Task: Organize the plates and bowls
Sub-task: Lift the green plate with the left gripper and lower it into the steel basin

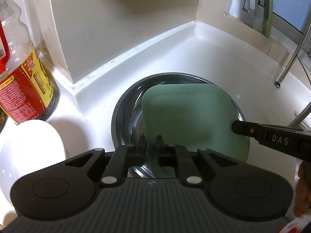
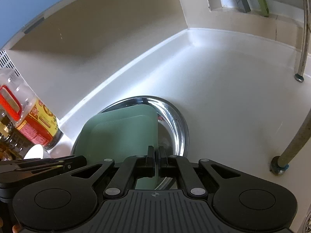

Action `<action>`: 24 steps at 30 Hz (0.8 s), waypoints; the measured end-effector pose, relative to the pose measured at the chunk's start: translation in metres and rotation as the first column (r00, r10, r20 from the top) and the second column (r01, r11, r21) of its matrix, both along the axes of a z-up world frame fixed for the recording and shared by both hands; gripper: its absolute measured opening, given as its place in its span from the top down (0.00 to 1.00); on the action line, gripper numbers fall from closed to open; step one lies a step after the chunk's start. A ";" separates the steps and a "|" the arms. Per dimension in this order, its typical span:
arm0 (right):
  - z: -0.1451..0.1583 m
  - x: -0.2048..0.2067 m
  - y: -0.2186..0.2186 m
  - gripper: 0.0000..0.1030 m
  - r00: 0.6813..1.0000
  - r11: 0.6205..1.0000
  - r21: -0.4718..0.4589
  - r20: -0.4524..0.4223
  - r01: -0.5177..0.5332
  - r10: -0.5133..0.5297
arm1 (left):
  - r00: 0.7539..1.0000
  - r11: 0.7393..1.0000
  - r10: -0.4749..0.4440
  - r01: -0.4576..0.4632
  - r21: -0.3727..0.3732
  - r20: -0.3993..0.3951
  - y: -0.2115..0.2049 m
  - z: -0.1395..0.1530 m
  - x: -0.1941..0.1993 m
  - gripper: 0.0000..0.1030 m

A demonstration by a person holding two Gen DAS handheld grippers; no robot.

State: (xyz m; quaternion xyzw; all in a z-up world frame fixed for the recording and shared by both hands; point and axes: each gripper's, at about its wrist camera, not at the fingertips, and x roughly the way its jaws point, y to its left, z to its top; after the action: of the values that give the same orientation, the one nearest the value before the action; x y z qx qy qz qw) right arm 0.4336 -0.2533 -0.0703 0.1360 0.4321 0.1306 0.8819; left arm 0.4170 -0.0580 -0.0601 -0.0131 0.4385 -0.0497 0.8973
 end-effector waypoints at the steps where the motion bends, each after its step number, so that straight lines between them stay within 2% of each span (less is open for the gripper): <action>1: -0.001 0.002 0.000 0.97 1.000 1.000 0.001 -0.005 0.001 -0.001 | 1.000 1.000 0.000 0.000 0.000 -0.004 0.001 -0.001 0.001 0.91; 13: -0.016 0.014 0.007 0.97 1.000 1.000 -0.015 -0.031 -0.002 0.002 | 0.999 1.000 0.009 -0.008 0.004 -0.040 -0.001 -0.011 0.013 0.91; 21: -0.019 0.014 0.012 0.97 1.000 0.999 -0.051 0.003 -0.014 0.014 | 0.999 1.000 0.001 0.000 0.028 -0.037 -0.004 -0.014 0.016 0.88; 24: -0.017 0.014 0.012 0.96 1.000 0.999 -0.037 0.006 -0.026 0.026 | 1.000 0.999 0.002 -0.001 0.038 -0.023 -0.005 -0.012 0.016 0.87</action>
State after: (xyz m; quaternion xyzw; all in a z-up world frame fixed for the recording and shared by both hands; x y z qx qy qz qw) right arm 0.4478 -0.2415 -0.0874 0.1137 0.4331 0.1344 0.8840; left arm 0.4328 -0.0626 -0.0718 0.0029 0.4495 -0.0407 0.8924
